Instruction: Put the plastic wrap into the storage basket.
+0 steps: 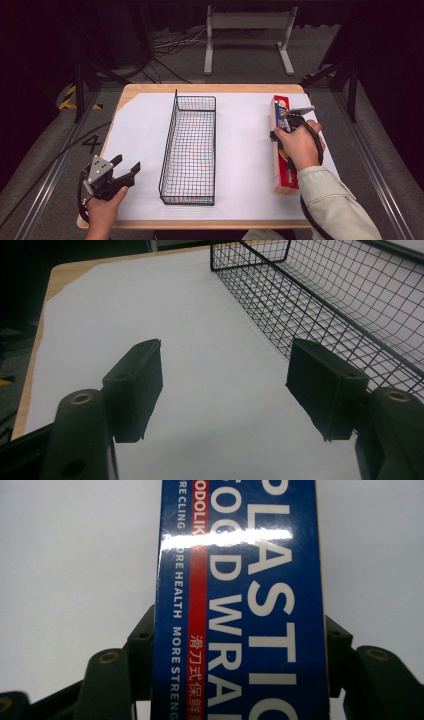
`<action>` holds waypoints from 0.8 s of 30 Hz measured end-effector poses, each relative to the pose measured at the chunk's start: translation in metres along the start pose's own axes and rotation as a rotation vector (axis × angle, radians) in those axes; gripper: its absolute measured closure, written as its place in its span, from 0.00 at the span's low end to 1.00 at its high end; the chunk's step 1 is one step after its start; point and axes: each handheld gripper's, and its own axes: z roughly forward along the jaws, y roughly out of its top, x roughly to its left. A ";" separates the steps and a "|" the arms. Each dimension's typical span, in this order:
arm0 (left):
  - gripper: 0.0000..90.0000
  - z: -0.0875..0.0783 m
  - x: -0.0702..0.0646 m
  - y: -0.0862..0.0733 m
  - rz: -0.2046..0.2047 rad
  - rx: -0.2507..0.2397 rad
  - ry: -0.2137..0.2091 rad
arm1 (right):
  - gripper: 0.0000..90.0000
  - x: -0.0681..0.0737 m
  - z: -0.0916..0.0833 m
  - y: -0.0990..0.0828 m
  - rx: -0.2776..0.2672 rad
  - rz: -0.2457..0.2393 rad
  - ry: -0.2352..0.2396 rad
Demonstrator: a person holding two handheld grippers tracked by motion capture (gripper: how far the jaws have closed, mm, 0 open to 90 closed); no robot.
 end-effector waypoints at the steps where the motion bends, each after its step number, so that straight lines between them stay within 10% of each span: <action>1: 0.34 0.001 -0.001 0.000 0.008 0.000 -0.001 | 0.44 0.005 -0.003 0.001 -0.001 0.005 0.003; 24: 0.34 -0.001 -0.001 -0.001 0.018 -0.009 0.020 | 0.44 0.080 -0.046 0.009 -0.027 -0.013 0.162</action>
